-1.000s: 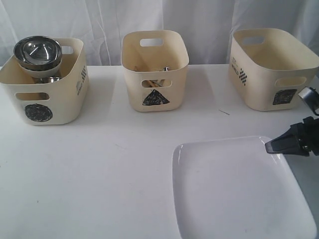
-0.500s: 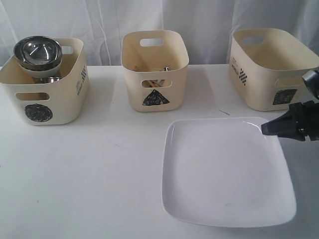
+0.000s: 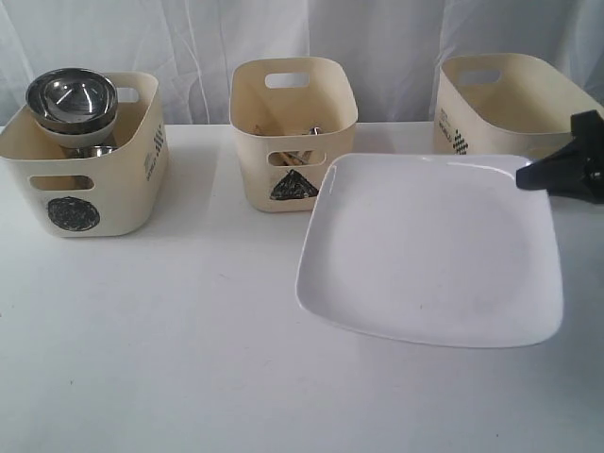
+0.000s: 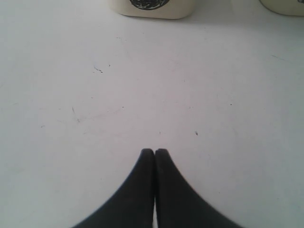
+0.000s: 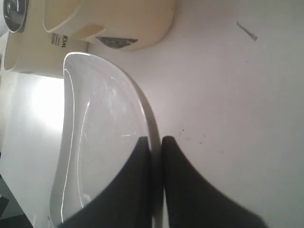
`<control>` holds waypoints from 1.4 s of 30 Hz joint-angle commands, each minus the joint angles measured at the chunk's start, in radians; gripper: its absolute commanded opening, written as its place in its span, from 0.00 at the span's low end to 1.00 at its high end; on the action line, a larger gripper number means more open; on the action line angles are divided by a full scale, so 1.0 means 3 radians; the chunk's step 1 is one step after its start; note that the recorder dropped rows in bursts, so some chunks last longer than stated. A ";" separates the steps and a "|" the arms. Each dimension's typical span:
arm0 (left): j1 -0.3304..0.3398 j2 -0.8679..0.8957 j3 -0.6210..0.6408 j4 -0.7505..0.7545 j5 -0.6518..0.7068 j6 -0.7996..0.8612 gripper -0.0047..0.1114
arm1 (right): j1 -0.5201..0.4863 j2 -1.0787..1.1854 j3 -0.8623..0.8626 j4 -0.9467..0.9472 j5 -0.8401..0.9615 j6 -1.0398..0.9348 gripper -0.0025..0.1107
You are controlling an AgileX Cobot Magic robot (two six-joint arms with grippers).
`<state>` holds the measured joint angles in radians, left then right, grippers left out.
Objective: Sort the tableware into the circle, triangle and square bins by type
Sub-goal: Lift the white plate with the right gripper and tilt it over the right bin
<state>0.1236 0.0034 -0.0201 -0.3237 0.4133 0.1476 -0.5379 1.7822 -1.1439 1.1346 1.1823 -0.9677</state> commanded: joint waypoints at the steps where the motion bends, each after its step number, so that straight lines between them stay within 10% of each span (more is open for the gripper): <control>1: -0.0025 -0.0011 0.0029 -0.0014 0.0045 -0.0019 0.04 | -0.0001 -0.0154 -0.0350 -0.0121 0.0129 0.0524 0.02; 23: -0.0025 -0.0011 0.0029 -0.0014 0.0045 -0.0019 0.04 | -0.0435 0.1083 -0.3221 0.0517 -0.0546 0.1424 0.02; 42: -0.0025 -0.0011 0.0029 -0.0014 0.0045 -0.0019 0.04 | -0.0435 0.1442 -0.3525 -0.0481 -0.1515 0.1256 0.02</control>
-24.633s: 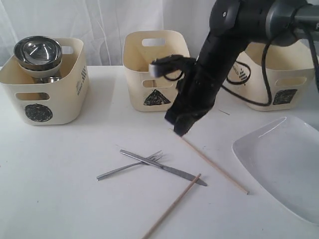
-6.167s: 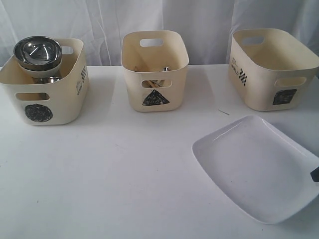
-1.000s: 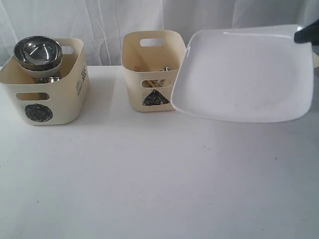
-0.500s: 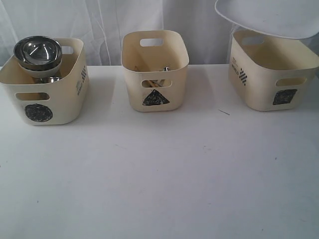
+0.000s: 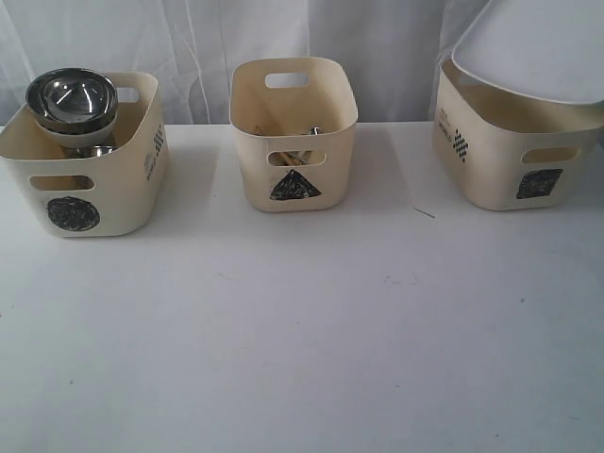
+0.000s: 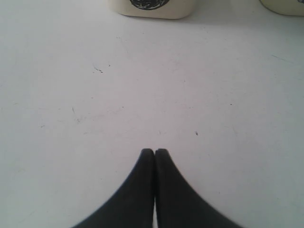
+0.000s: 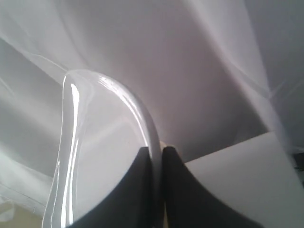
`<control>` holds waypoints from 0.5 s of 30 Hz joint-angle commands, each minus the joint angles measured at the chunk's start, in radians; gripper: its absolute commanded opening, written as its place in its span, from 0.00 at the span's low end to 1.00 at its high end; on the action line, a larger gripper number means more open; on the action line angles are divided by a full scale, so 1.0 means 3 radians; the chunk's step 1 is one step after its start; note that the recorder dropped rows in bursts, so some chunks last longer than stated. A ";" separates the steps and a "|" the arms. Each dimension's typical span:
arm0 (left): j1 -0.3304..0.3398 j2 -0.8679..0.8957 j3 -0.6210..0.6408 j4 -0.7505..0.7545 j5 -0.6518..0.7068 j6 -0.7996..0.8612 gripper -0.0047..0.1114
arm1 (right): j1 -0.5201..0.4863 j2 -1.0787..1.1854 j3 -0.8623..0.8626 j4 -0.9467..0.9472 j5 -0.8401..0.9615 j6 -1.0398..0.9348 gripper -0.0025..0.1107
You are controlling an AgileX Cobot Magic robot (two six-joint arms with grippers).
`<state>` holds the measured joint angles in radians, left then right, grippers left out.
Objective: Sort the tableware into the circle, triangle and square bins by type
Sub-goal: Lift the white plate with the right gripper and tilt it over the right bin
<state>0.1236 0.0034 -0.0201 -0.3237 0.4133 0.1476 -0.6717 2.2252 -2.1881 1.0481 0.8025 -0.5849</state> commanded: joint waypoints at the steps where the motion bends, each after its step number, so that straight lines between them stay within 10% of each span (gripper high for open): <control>1: -0.0025 -0.0011 0.0029 -0.0014 0.0045 -0.0019 0.04 | 0.0021 -0.0034 -0.0045 -0.0263 -0.0315 -0.0021 0.02; 15: -0.0025 -0.0011 0.0029 -0.0014 0.0045 -0.0019 0.04 | 0.0312 0.0095 -0.0045 -0.0589 -0.0669 -0.0158 0.02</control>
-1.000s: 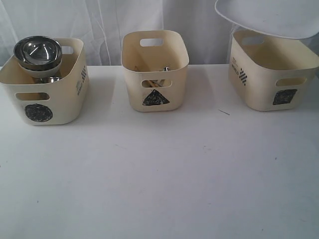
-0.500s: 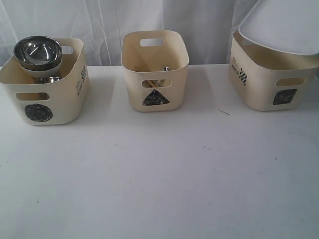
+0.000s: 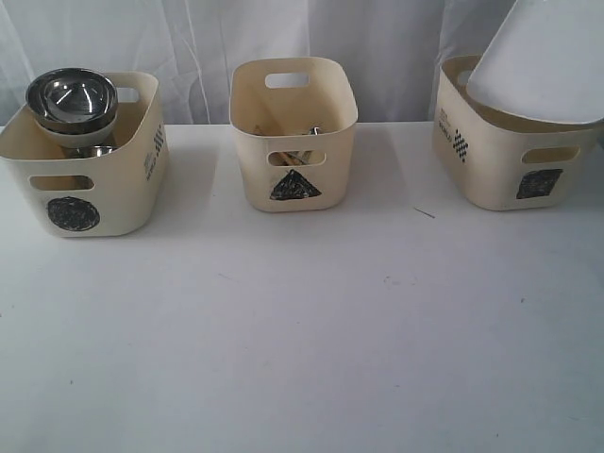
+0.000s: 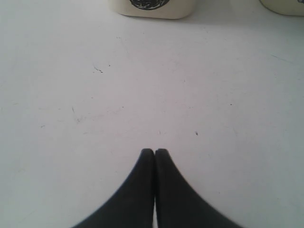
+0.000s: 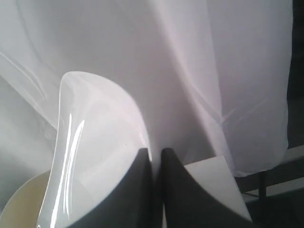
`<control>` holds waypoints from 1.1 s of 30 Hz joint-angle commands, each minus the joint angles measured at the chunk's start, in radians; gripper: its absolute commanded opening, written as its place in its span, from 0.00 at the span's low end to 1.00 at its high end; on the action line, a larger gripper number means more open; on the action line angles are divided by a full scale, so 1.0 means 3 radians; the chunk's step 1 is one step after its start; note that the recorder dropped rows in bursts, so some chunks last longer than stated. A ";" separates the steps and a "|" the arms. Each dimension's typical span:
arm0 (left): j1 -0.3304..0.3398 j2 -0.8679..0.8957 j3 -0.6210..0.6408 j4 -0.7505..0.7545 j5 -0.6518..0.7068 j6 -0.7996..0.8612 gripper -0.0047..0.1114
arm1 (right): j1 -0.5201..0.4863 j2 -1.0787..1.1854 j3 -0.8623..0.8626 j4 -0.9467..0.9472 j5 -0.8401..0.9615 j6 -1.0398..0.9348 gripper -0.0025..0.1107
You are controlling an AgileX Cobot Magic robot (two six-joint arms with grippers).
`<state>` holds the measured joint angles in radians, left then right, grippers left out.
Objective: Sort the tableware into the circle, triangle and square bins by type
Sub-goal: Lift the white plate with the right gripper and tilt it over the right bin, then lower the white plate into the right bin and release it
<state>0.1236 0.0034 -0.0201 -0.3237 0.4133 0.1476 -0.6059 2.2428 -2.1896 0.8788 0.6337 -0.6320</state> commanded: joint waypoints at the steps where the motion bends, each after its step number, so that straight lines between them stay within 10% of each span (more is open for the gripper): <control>1: -0.0025 -0.0011 0.0029 -0.0014 0.0045 -0.0019 0.04 | 0.0100 0.0049 -0.0040 -0.0038 -0.0107 -0.0001 0.02; 6: -0.0025 -0.0011 0.0029 -0.0014 0.0045 -0.0019 0.04 | 0.0134 0.0056 -0.0040 -0.0088 -0.0093 -0.0001 0.04; 14: -0.0025 -0.0011 0.0029 -0.0014 0.0045 -0.0019 0.04 | 0.0134 0.0042 -0.0040 -0.0101 0.0297 -0.0001 0.36; 20: -0.0025 -0.0011 0.0029 -0.0014 0.0045 -0.0019 0.04 | 0.0134 -0.0191 -0.0040 -0.0076 0.0585 0.0132 0.35; 25: -0.0025 -0.0011 0.0029 -0.0014 0.0045 -0.0019 0.04 | 0.0134 -0.0589 -0.0040 -0.0299 0.0990 0.0495 0.02; 33: -0.0025 -0.0011 0.0029 -0.0014 0.0045 -0.0019 0.04 | 0.0424 -0.1224 0.0416 -0.0538 0.0609 0.2189 0.02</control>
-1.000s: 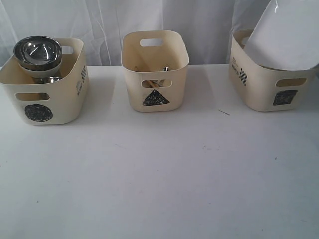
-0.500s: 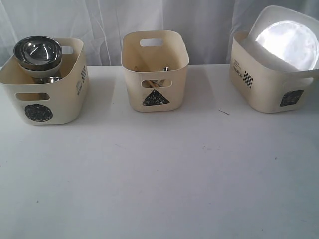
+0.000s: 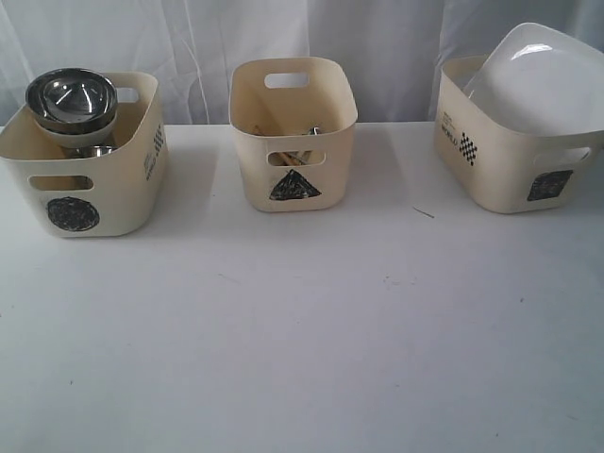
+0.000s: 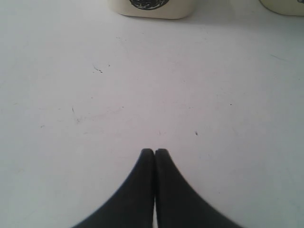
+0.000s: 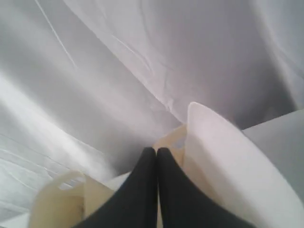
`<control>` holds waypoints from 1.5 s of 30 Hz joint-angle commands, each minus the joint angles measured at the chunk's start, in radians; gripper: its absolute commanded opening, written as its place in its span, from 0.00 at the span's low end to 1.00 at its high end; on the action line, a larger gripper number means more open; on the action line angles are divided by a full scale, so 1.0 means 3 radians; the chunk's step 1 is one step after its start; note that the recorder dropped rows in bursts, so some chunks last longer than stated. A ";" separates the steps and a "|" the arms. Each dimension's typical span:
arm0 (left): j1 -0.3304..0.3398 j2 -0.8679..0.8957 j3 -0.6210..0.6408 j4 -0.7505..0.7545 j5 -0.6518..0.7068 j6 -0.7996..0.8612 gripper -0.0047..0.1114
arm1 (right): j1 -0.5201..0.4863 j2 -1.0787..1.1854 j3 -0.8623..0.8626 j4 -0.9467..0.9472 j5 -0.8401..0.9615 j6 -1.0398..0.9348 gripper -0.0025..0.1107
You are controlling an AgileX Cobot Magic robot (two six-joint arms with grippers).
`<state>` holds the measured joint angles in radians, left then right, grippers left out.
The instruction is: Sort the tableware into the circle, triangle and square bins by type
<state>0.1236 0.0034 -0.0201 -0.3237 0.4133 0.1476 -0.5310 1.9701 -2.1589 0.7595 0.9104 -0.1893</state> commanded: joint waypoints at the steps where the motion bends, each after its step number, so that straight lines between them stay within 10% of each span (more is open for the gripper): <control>1: -0.0025 -0.0011 0.0029 -0.0014 0.0045 -0.0019 0.04 | 0.0226 -0.0423 0.0422 -0.0203 -0.0434 0.0761 0.02; 10: -0.0025 -0.0011 0.0029 -0.0014 0.0045 -0.0019 0.04 | 0.0742 -0.2373 0.2362 -0.1605 -0.2059 0.0860 0.02; 22: -0.0025 -0.0011 0.0029 -0.0014 0.0045 -0.0019 0.04 | 0.1499 -0.4698 0.4976 -0.1629 -0.2036 0.0165 0.02; 37: -0.0025 -0.0011 0.0029 -0.0014 0.0052 -0.0019 0.04 | 0.1505 -0.6567 0.5483 -0.1591 -0.0790 0.0204 0.02; 45: -0.0025 -0.0011 0.0029 -0.0014 0.0044 -0.0019 0.04 | 0.1505 -0.6567 0.6210 -0.2133 -0.2391 0.0106 0.02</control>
<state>0.1236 0.0034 -0.0201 -0.3237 0.4133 0.1476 -0.0802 0.0039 -0.4182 0.1696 0.3953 -0.1442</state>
